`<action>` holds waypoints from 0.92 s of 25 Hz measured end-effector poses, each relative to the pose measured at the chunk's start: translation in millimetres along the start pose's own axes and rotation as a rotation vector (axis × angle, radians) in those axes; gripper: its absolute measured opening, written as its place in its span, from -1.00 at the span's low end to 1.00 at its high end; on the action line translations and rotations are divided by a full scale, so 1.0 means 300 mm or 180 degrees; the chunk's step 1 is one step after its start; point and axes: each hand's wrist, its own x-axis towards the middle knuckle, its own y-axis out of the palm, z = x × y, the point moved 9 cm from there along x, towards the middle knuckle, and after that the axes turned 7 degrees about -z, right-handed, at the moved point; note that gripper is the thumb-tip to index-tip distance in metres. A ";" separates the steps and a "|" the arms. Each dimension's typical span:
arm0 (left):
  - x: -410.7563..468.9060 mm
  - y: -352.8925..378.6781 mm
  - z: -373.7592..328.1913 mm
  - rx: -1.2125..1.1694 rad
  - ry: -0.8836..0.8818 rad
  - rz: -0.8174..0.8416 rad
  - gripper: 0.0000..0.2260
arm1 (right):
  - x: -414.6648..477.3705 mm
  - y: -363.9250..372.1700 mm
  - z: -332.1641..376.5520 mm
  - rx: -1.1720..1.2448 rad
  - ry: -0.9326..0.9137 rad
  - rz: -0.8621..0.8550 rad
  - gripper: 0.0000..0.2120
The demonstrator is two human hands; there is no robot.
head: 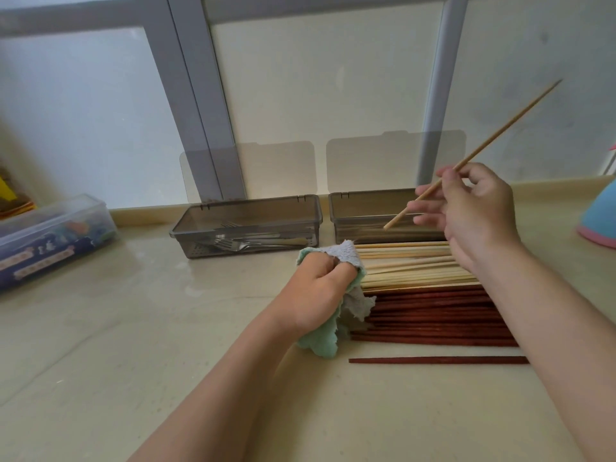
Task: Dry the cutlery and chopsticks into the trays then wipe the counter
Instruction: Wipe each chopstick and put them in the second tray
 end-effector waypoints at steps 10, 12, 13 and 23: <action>0.015 -0.021 0.019 -0.0033 -0.0013 -0.0261 -0.67 | 0.108 0.169 0.070 -0.3054 -0.1931 0.0209 -0.79; 0.015 -0.016 0.019 -0.0039 0.0001 -0.0228 -0.67 | 0.141 0.167 0.011 -0.3951 -0.1621 0.0415 -0.82; 0.014 -0.016 0.018 -0.0026 0.0011 -0.0227 -0.67 | 0.141 0.158 -0.012 -0.4241 -0.1427 0.0502 -0.81; 0.018 -0.064 0.028 -0.0336 -0.0058 -0.0713 -0.66 | -0.033 0.064 -0.113 -0.3998 -0.1209 0.1526 -0.75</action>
